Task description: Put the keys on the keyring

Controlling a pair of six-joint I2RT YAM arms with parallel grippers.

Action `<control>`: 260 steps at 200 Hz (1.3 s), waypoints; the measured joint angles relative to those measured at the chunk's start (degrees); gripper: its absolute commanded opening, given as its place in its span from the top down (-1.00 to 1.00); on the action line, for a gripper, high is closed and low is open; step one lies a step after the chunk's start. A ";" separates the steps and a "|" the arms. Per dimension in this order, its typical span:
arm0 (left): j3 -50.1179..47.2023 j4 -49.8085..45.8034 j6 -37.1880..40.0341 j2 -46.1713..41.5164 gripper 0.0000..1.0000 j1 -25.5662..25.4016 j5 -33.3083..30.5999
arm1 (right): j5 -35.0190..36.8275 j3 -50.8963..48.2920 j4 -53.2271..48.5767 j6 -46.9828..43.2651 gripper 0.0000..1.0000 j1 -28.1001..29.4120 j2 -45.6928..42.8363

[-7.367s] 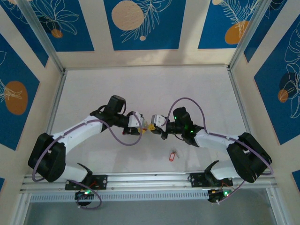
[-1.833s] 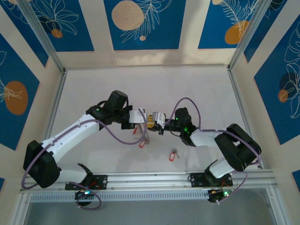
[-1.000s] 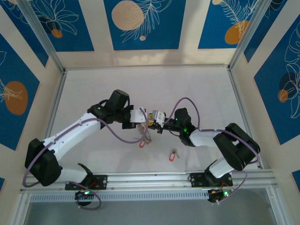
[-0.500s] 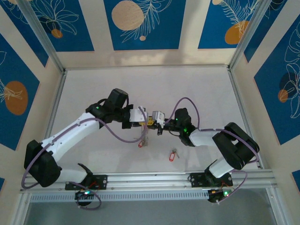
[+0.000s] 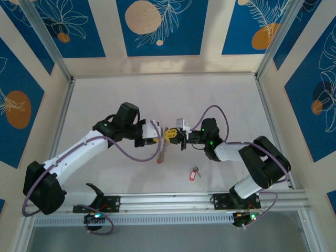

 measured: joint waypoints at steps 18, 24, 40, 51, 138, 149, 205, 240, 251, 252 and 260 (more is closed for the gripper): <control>-0.04 1.25 -0.72 0.31 0.48 0.24 0.35 | -0.90 0.00 0.85 1.64 1.00 -0.37 0.59; -0.04 1.49 -1.09 0.37 0.48 0.33 0.50 | -1.18 0.00 1.20 2.03 1.00 -0.48 0.79; -0.04 2.05 -1.27 0.63 0.48 0.37 1.38 | -1.90 0.00 2.01 3.26 1.00 -0.66 1.36; -0.04 2.38 -1.53 0.85 0.48 0.39 2.05 | -2.21 0.00 2.45 3.82 1.00 -0.70 1.73; -0.46 3.98 -2.67 1.53 0.52 0.48 6.14 | -3.87 0.00 7.41 6.67 1.00 -0.68 3.82; -0.46 4.02 -2.67 2.01 0.53 0.48 6.71 | -4.00 0.00 7.87 6.64 1.00 -0.68 3.82; -0.46 3.82 -2.47 2.95 0.88 0.59 7.76 | -5.05 0.00 8.50 5.53 1.00 0.00 3.82; -0.46 2.99 -1.44 2.86 1.00 0.76 7.93 | -4.02 -0.02 7.82 3.15 0.88 0.42 3.82; -0.46 2.56 -1.27 2.82 1.00 0.76 7.41 | -3.15 -0.04 6.84 1.75 0.83 0.76 3.65; -0.46 2.47 -1.25 2.82 1.00 0.76 7.37 | -3.06 -0.07 6.73 1.64 0.83 0.81 3.61; -0.46 2.08 -1.09 2.82 1.00 0.74 6.84 | -2.23 -0.11 5.35 0.11 0.77 1.16 3.15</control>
